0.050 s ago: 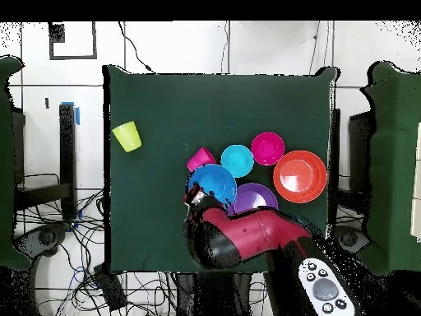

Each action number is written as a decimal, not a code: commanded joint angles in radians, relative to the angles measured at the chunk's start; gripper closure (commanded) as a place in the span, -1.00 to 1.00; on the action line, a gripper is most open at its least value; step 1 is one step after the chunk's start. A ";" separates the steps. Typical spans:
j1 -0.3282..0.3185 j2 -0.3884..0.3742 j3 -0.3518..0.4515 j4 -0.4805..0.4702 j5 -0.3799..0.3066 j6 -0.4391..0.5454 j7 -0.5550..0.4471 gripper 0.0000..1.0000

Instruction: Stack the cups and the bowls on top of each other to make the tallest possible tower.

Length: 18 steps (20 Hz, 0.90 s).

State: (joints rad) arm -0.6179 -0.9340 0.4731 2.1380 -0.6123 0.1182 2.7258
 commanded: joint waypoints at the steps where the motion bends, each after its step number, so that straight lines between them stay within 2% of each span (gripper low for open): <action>1: 0.057 0.041 -0.021 -0.102 0.056 0.133 -0.002 -1.00; 10: 0.129 0.006 -0.049 -0.133 0.145 0.195 0.016 -1.00; 18: 0.277 0.024 -0.146 -0.182 0.204 0.193 0.082 -1.00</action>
State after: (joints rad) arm -0.4373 -0.9365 0.4012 2.0270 -0.4545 0.1635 2.7258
